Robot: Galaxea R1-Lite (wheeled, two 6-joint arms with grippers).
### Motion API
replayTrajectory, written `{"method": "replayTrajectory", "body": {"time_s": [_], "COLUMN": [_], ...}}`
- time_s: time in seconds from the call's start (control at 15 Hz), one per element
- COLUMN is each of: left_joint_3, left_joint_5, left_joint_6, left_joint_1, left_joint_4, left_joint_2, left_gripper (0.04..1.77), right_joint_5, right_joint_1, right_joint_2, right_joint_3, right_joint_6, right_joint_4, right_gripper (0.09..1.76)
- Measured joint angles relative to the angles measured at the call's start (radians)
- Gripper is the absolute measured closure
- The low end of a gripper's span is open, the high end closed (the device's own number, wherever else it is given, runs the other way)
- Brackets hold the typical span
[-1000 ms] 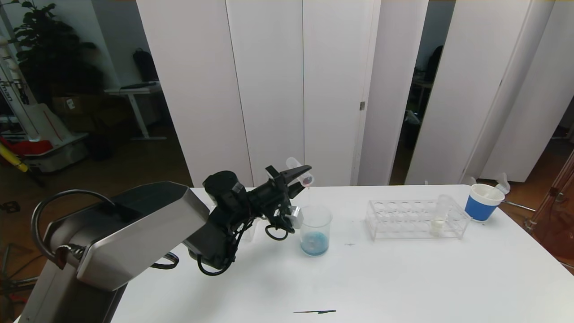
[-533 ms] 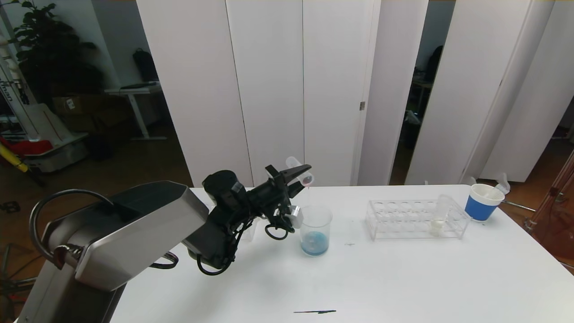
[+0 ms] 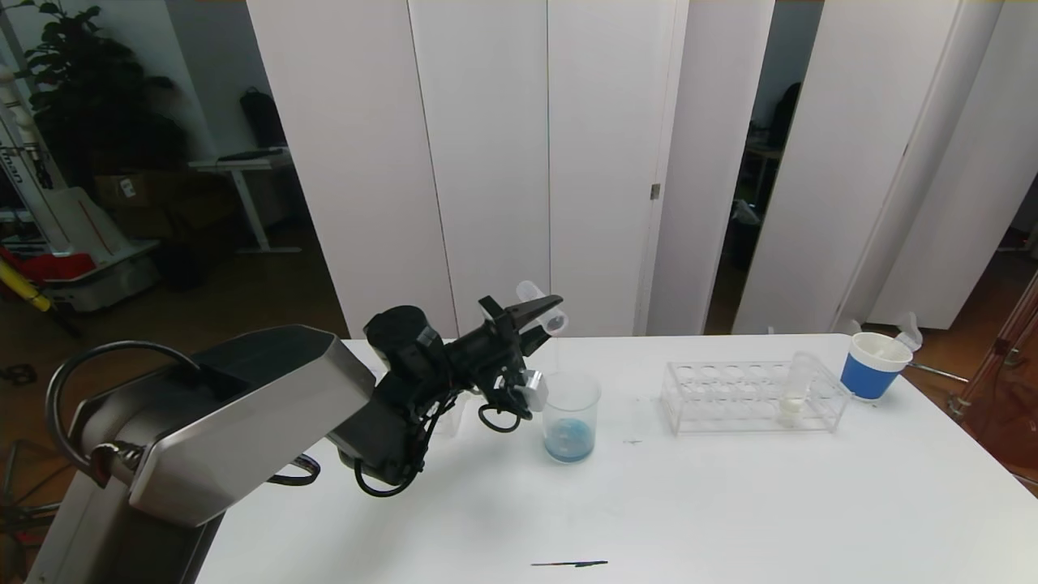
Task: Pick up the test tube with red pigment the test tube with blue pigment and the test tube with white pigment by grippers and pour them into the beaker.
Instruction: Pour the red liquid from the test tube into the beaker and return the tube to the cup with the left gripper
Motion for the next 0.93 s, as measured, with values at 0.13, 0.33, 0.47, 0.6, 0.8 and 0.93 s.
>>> {"method": "replayTrajectory", "body": {"time_s": [0.13, 0.33, 0.47, 0.6, 0.8, 0.93], "left_joint_3": [0.006, 0.014, 0.028, 0.043, 0.09, 0.148], "left_joint_5": [0.001, 0.004, 0.005, 0.008, 0.037, 0.053], "left_joint_6": [0.001, -0.005, -0.045, -0.139, -0.163, -0.168], "left_joint_1": [0.001, 0.006, 0.016, 0.021, 0.037, 0.057], "left_joint_4": [0.0, 0.0, 0.0, 0.0, 0.023, 0.106], "left_joint_2": [-0.004, -0.014, -0.027, -0.041, -0.097, -0.166], "left_gripper": [1.21, 1.21, 1.21, 1.21, 1.21, 1.21], "right_joint_5": [0.0, 0.0, 0.0, 0.0, 0.0, 0.0], "right_joint_1": [0.001, 0.001, 0.001, 0.0, 0.0, 0.0], "right_joint_2": [0.0, 0.0, 0.0, 0.0, 0.0, 0.0], "right_joint_3": [0.0, 0.0, 0.0, 0.0, 0.0, 0.0], "right_joint_6": [0.0, 0.0, 0.0, 0.0, 0.0, 0.0], "right_joint_4": [0.0, 0.0, 0.0, 0.0, 0.0, 0.0], "right_gripper": [0.1, 0.1, 0.1, 0.1, 0.1, 0.1]}}
